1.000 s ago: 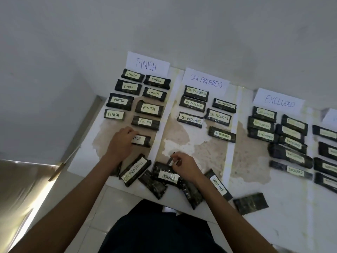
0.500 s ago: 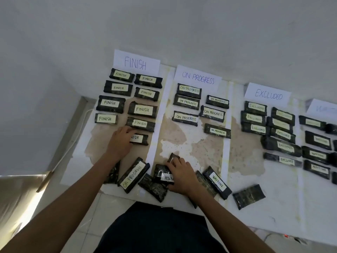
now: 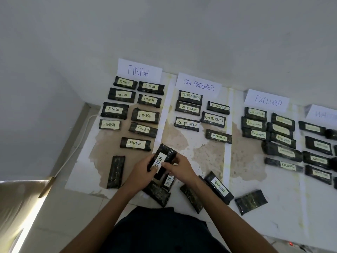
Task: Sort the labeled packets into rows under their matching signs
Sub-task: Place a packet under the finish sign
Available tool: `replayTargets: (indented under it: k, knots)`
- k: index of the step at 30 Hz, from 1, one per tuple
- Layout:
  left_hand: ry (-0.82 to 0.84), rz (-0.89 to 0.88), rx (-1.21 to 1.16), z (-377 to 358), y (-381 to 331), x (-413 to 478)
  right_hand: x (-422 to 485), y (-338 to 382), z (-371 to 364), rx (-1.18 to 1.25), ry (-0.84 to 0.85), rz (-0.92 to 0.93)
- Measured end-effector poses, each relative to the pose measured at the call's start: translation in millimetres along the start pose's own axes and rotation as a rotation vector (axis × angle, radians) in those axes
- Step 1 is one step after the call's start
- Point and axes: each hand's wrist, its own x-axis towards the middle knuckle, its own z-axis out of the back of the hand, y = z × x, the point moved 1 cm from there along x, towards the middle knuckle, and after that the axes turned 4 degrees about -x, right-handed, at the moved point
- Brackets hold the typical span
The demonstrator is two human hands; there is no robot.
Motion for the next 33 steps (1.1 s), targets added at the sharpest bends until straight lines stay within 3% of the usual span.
replayTargets:
  k: [9,16,23,27,33]
  knots:
    - [0.051,-0.048,0.139,19.3,1.5,9.2,1.0,8.4,-9.6,0.169,0.037,-0.06]
    - [-0.084,-0.247,0.675,29.2,12.2,13.8,3.0,18.7,-20.8,0.263,0.085,-0.06]
    - [-0.141,-0.225,0.695,60.0,23.8,14.7,14.6,35.7,-49.6,0.219,0.128,-0.011]
    - [-0.216,-0.099,0.704,108.5,43.7,21.8,29.1,36.7,-65.3,0.066,0.094,0.038]
    - [-0.208,0.044,0.838,177.5,82.2,41.9,36.9,29.3,-83.0,-0.418,0.183,0.28]
